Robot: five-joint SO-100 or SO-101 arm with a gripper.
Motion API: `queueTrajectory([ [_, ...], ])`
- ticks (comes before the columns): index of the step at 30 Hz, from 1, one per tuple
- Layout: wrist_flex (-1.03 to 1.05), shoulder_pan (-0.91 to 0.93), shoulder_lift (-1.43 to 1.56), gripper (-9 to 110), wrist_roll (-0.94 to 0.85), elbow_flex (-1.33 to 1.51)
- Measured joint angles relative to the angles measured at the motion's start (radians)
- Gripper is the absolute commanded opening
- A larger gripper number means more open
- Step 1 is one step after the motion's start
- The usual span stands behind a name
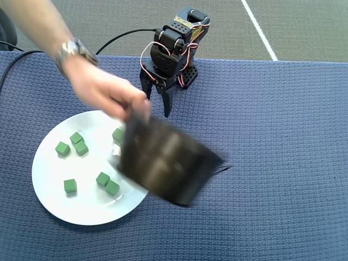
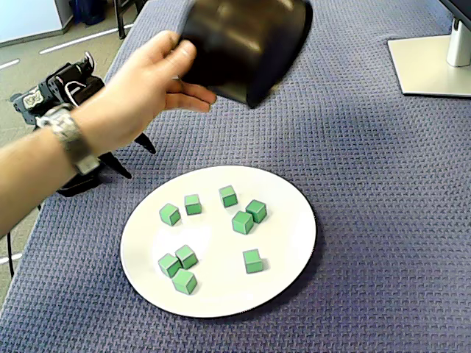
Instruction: Pick up the items on the white plate and put them in the black container.
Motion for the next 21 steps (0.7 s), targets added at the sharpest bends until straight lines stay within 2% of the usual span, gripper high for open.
queueTrajectory([
  [21,-0.008,-0.008,0.0,23,0.055,0.0],
])
